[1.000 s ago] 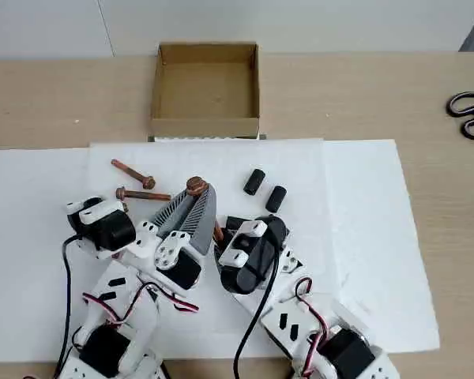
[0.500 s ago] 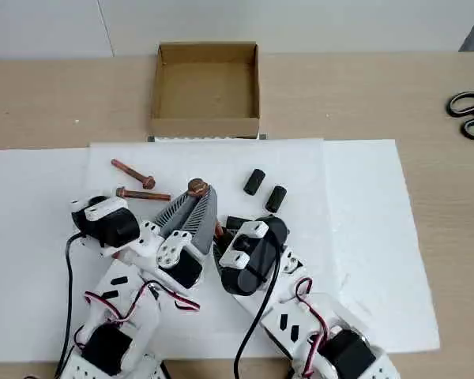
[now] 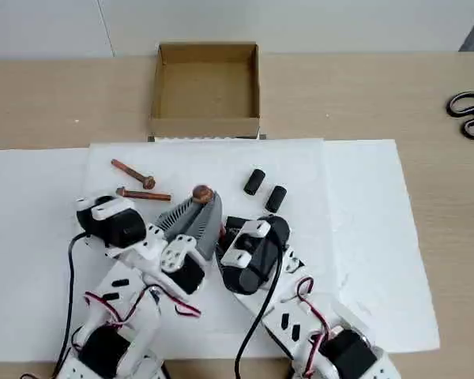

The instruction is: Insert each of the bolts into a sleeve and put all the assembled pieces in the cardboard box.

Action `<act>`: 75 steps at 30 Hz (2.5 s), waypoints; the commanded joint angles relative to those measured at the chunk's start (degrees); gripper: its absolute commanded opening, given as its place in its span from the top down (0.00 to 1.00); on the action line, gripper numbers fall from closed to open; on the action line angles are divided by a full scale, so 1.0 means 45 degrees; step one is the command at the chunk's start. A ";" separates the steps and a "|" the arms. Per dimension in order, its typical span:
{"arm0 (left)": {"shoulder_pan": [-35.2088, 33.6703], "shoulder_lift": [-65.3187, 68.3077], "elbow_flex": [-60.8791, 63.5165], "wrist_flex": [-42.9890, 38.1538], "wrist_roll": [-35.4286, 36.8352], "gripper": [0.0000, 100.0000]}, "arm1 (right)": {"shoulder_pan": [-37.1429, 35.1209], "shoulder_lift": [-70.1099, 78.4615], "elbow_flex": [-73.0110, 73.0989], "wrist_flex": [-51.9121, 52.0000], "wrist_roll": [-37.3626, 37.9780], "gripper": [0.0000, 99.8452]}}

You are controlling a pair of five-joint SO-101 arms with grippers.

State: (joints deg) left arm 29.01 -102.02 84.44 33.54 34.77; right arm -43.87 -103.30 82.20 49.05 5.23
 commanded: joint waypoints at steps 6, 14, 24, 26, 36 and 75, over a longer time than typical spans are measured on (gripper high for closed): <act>0.0371 -0.0078 -0.1182 0.2188 0.0059 1.00 | 0.0088 -0.0088 -0.0899 -0.0498 0.0723 1.00; 0.0410 -0.0078 -0.1182 0.3575 0.0059 1.00 | 0.0088 -0.0107 -0.0957 -0.0557 0.0938 1.00; 0.1211 -0.0078 -0.1104 0.4747 -0.1055 0.99 | 0.0088 -0.0049 -0.0899 -0.1143 0.0938 1.00; 0.1211 -0.0078 -0.1104 0.4747 -0.1289 0.94 | 0.0088 -0.0049 -0.0899 -0.1143 0.0957 1.00; 0.1192 -0.0078 -0.1162 0.4806 -0.1407 0.77 | 0.0088 -0.0029 -0.0879 -0.1104 0.0957 1.00; -0.6935 -0.0078 -0.1729 0.6017 -0.4747 0.99 | 0.3917 0.0244 0.0293 -0.0068 -0.1074 1.00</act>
State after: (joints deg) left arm 3.69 -102.55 71.78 61.41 16.04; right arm -29.71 -103.12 83.78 46.42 5.58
